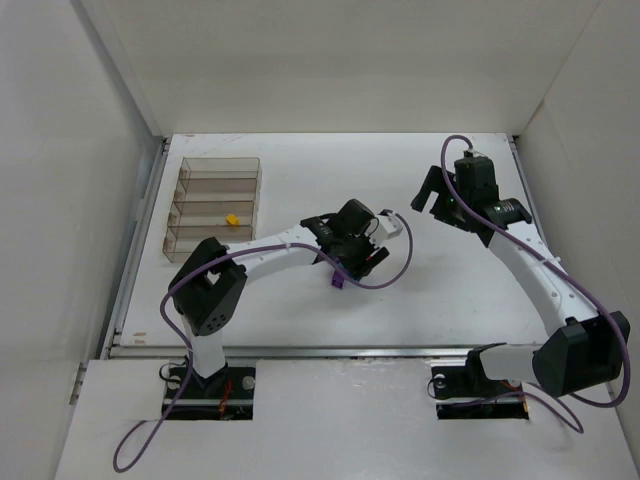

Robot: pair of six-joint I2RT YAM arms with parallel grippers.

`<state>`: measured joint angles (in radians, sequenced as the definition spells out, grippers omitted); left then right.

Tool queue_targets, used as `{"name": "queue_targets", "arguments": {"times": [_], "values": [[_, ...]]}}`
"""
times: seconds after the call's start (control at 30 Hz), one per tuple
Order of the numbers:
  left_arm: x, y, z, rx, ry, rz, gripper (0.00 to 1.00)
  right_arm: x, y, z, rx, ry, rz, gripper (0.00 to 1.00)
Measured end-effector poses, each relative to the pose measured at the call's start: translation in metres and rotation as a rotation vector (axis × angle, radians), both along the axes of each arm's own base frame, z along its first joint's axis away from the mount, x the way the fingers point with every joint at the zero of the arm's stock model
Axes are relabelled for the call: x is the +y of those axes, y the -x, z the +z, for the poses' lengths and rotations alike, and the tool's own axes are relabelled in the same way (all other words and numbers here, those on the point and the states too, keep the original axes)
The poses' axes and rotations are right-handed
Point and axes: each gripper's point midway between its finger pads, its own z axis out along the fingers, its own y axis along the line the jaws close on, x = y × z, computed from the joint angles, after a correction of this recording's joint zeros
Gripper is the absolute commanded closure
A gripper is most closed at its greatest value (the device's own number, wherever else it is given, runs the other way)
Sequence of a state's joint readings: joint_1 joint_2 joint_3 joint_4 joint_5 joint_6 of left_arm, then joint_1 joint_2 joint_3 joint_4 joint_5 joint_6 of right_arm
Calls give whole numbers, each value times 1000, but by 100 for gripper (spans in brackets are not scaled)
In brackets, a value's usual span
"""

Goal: Sort the legos into containers by color

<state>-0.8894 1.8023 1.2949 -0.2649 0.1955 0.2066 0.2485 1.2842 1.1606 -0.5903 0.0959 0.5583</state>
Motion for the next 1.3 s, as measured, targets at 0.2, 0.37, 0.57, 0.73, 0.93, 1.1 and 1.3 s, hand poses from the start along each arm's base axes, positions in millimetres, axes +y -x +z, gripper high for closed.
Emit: {"name": "queue_targets", "arguments": {"times": [0.2, 0.37, 0.57, 0.73, 0.93, 1.1, 1.3], "values": [[4, -10, -10, -38, -42, 40, 52, 2, -2, 3, -16, -7, 5, 0], [2, -17, -10, -70, -39, 53, 75, 2, -1, -1, -10, -5, 10, 0], [-2, -21, -8, -87, -19, 57, 98, 3, -1, -1, -10, -4, 22, 0], [-2, -21, -8, -88, -20, 54, 74, 3, 0, -1, -10, -4, 27, 0], [5, -8, -13, -32, -57, 23, 29, 4, 5, -4, -5, -5, 40, 0], [6, -3, -10, -9, -72, 4, 17, 6, 8, -7, 4, -11, 55, 0], [15, 9, -15, 30, -116, -27, 17, 6, 12, -7, -1, -14, 59, 0]]}}
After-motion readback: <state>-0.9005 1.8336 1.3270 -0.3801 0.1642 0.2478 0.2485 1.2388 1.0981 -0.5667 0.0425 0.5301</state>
